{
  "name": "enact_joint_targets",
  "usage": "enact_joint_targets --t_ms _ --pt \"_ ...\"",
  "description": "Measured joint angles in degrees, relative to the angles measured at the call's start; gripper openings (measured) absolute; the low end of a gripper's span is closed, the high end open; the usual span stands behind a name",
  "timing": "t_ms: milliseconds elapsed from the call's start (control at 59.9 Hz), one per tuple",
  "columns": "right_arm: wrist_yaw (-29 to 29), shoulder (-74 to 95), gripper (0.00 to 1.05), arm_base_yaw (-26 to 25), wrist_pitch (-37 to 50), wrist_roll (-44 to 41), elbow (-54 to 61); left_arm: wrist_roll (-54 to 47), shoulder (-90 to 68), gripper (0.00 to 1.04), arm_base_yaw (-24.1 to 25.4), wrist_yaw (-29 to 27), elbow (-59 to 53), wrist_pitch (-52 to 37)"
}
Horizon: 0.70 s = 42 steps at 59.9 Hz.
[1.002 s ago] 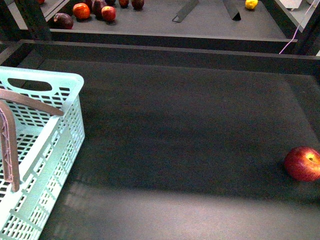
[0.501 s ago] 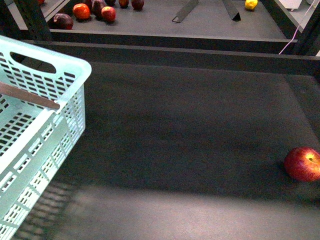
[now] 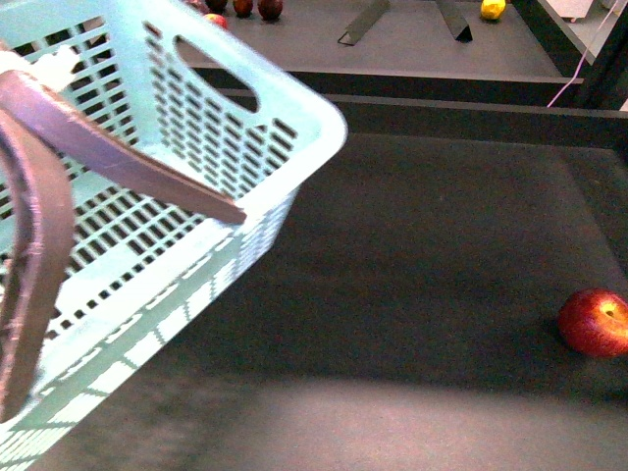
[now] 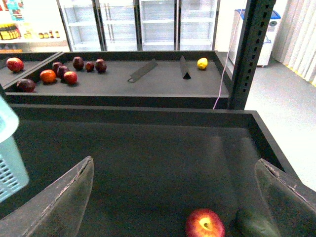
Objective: Pick apple with right arm and hold basket with left
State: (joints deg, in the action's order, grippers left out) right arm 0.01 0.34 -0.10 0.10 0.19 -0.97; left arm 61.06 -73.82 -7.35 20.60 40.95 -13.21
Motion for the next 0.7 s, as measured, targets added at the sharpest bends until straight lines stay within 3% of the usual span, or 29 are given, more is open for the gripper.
enact_joint_targets --t_ms 117,351,518,701 --pt "0.00 0.00 0.96 0.00 0.00 0.00 0.00 0.02 -2.45 0.16 -7.30 -2.05 3.34 0.09" --pt "0.00 0.00 0.96 0.00 0.00 0.00 0.00 -0.02 -4.81 0.16 -15.67 -4.15 6.08 0.57" --pt "0.00 0.00 0.96 0.00 0.00 0.00 0.00 -1.27 -5.31 0.16 -19.76 -4.07 6.54 -0.02" --pt "0.00 0.00 0.96 0.00 0.00 0.00 0.00 -1.90 -5.38 0.16 -20.83 -3.26 6.58 -0.39"
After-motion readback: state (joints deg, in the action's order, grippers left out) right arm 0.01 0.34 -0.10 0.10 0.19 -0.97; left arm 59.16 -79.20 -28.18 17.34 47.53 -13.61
